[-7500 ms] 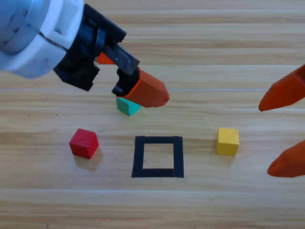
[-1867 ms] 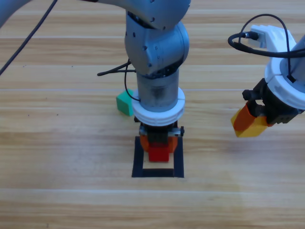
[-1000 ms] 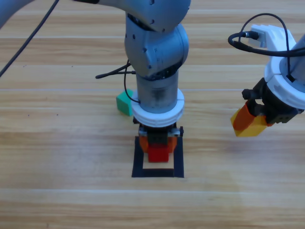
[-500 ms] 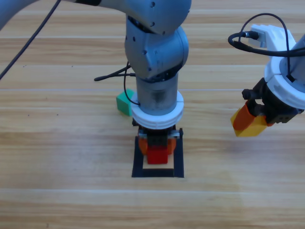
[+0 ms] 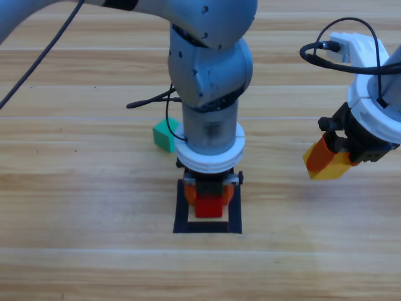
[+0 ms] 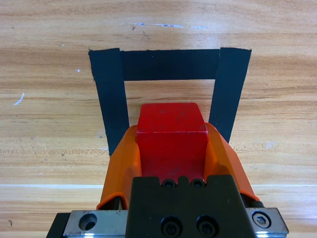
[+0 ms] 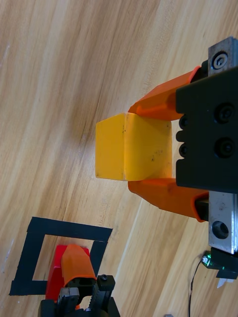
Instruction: Stack the blocks in the rectangular block: red at the bottom, yellow in the middle, green on top
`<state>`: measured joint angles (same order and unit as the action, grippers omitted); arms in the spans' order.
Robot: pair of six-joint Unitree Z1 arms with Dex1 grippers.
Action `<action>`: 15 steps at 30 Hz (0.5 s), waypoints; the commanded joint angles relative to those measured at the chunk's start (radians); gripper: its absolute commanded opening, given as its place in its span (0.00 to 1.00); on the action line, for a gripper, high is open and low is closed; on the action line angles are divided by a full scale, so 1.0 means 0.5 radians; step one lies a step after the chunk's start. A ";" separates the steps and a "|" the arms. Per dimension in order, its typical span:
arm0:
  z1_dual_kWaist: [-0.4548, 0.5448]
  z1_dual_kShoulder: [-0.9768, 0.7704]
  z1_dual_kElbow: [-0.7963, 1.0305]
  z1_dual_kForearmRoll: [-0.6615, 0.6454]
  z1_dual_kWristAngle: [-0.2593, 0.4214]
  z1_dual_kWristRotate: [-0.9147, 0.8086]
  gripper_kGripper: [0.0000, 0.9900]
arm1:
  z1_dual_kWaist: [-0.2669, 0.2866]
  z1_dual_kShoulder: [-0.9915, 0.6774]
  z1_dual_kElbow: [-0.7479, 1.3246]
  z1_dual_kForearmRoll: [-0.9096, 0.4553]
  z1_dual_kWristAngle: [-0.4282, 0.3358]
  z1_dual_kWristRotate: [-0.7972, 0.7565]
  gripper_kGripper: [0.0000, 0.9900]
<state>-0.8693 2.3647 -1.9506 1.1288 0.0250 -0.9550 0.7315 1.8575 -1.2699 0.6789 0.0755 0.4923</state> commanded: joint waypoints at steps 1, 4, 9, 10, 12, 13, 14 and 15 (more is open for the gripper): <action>-0.041 0.075 0.017 -0.030 0.024 0.008 0.21 | -0.055 0.046 0.033 -0.039 0.002 0.013 0.00; -0.041 0.066 0.008 -0.030 0.033 0.023 0.93 | -0.055 0.046 0.033 -0.039 0.002 0.013 0.00; -0.041 0.026 0.008 -0.030 0.039 0.036 0.98 | -0.055 0.046 0.030 -0.039 0.002 0.013 0.00; -0.041 0.014 0.020 -0.030 0.042 0.039 0.98 | -0.058 0.046 0.030 -0.039 0.002 0.013 0.00; -0.038 -0.005 0.029 -0.030 0.054 0.042 0.98 | -0.055 0.046 0.027 -0.039 0.002 0.016 0.00; -0.038 -0.023 0.036 -0.027 0.064 0.042 0.98 | -0.055 0.046 0.024 -0.039 0.005 0.016 0.00; -0.038 -0.042 0.036 -0.027 0.073 0.042 0.98 | -0.055 0.037 0.021 -0.039 0.005 0.016 0.00; -0.038 -0.066 0.036 -0.027 0.082 0.042 0.98 | -0.055 0.028 0.018 -0.039 0.005 0.019 0.00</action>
<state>-0.8746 2.3629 -1.9507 1.1246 0.0404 -0.9447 0.7315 1.8576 -1.2699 0.6789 0.0755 0.4923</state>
